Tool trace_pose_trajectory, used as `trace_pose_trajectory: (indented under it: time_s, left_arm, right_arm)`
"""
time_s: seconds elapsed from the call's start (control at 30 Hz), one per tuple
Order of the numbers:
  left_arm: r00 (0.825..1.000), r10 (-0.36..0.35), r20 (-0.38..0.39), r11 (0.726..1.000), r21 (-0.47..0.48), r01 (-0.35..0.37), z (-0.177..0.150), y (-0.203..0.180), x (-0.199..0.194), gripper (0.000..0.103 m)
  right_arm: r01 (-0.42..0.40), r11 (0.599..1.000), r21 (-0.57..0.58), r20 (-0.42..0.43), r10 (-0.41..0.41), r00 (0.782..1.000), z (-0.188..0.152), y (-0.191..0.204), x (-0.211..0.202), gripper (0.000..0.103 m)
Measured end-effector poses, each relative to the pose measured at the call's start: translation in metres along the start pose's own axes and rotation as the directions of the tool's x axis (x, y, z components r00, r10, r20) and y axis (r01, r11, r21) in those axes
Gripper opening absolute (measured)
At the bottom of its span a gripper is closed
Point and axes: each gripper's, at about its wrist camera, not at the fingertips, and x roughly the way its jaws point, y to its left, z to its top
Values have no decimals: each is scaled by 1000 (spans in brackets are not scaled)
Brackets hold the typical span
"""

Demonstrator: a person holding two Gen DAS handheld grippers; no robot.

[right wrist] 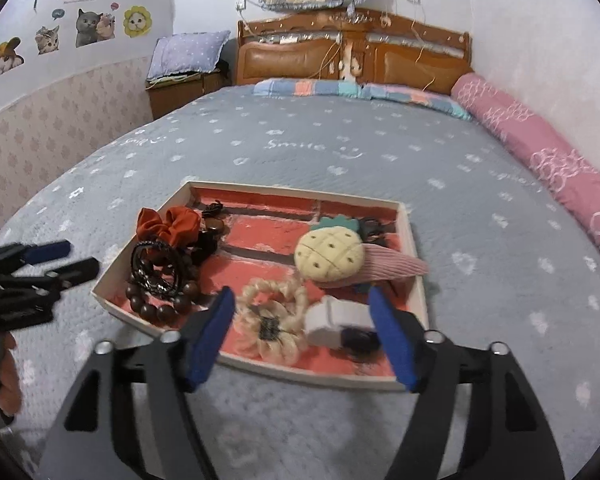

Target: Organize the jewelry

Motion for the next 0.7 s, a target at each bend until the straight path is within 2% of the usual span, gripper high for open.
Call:
trace_pose_trajectory:
  time_s: [0.17,0.27,0.33,0.53,0.7]
  left_arm:
    - [997,-36,61,999,-33,39,-19,4,-37,94]
    - [994,-45,96,998,-43,49,-31,2,-56,98]
    - [992,-32,126,999,-30,36,-42,-2,-71,98]
    - [984,8,179,1000,-25,-3,-85,-11,-102,98]
    - [976,40,216,998,-65,-26,-119,-9,-122,98]
  right_arm:
    - [34,999,4,45,-34,998,-24,-11,-35,89]
    - [41,999,31,81,-43,996,-41,-16,-62,95]
    - [51,998,45,97,-55,994,-51,-17,-76,99]
    - [52,990,131,122,-68,990,-92,-16,-111,99]
    - [96,991,96,169,-111,979,-130,-1,-140,99]
